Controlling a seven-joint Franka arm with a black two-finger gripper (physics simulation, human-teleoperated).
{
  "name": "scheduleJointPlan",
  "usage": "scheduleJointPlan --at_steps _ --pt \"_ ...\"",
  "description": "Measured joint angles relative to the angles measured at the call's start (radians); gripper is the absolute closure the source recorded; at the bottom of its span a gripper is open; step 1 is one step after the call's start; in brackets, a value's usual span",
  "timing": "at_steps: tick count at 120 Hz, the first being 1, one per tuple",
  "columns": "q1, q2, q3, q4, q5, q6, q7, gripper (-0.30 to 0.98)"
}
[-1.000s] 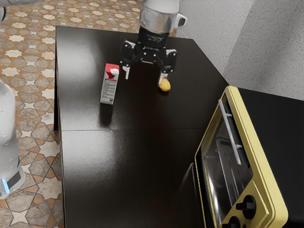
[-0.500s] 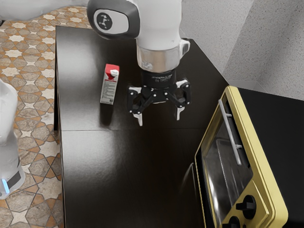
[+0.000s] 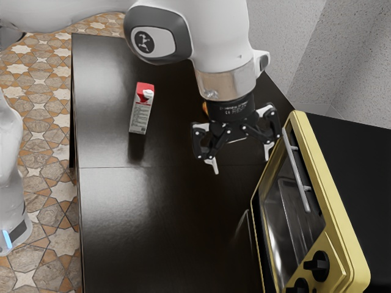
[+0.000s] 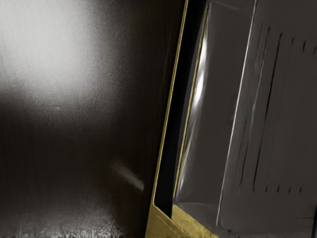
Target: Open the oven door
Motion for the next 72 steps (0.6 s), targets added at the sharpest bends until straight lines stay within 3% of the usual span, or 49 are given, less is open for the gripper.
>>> scheduleJointPlan --at_steps 72 --pt "0.047 0.102 0.004 0.016 0.018 0.090 0.037 0.00"
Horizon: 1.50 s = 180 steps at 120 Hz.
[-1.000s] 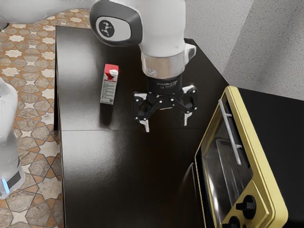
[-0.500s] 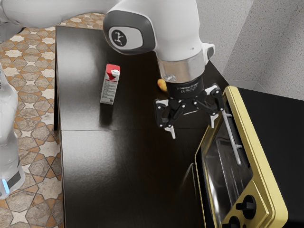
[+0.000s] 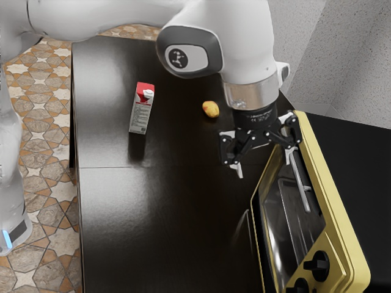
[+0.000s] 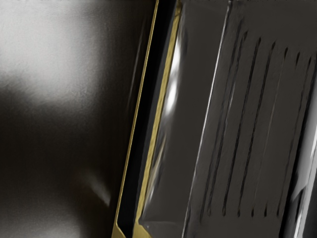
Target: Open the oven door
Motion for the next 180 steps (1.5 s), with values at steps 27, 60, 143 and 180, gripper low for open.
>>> scheduleJointPlan --at_steps 27,60,143,180 --pt "-0.002 0.035 0.004 0.012 0.000 0.017 0.037 0.00" --pt "0.033 0.080 0.019 0.038 0.007 0.024 0.087 0.00" --pt "-0.017 0.077 0.130 -0.048 -0.056 0.041 0.148 0.00" --pt "0.025 -0.033 0.106 -0.181 -0.113 0.070 0.162 0.01"
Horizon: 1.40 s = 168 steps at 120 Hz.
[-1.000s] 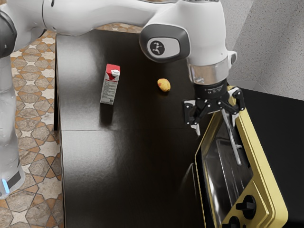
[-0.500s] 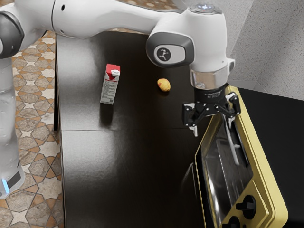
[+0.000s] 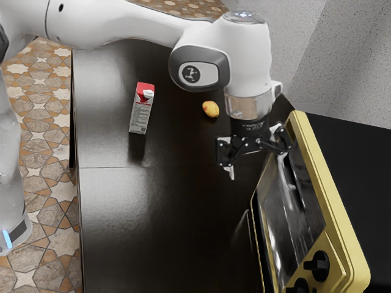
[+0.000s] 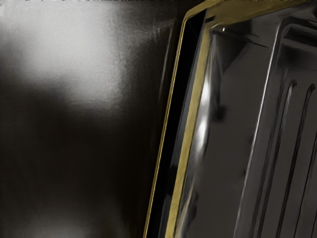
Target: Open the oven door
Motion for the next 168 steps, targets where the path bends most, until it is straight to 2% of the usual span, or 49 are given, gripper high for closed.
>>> scheduleJointPlan --at_steps 43,141,152,168 --pt "0.027 -0.148 0.000 -0.169 -0.080 0.041 0.010 0.02" --pt "0.073 -0.345 -0.007 -0.392 -0.205 0.112 0.021 0.05" --pt "0.112 -0.430 -0.034 -0.454 -0.245 0.118 0.022 0.05" --pt "0.191 -0.579 -0.099 -0.550 -0.342 0.116 0.036 0.05"
